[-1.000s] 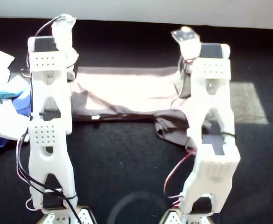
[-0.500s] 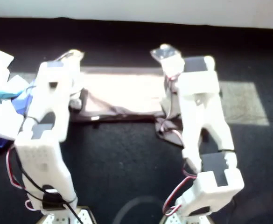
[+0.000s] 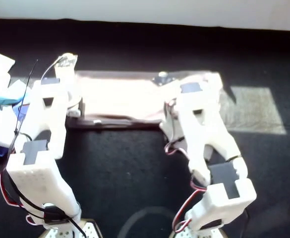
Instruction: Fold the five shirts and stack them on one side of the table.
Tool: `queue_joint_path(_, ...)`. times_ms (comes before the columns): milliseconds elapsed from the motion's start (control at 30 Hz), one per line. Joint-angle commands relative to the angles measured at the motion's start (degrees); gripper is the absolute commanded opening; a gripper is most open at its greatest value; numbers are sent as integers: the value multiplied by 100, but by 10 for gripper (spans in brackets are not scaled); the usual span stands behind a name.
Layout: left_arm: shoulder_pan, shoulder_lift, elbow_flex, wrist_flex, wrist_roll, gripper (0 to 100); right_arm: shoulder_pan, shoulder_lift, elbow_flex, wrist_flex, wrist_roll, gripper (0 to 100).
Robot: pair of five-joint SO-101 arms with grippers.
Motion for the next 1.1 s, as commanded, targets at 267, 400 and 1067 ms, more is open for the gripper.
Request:
queue_joint_path(267, 40, -40, 31, -352, -9, 8, -4, 532, -13, -418, -44, 94)
queue_joint_path(400, 40, -31, 31, -360, -9, 8, -4, 699, -13, -646, -44, 94)
queue_joint_path(1067, 40, -31, 22, -360, -9, 8, 57, 708, -1358, 180, -9, 94)
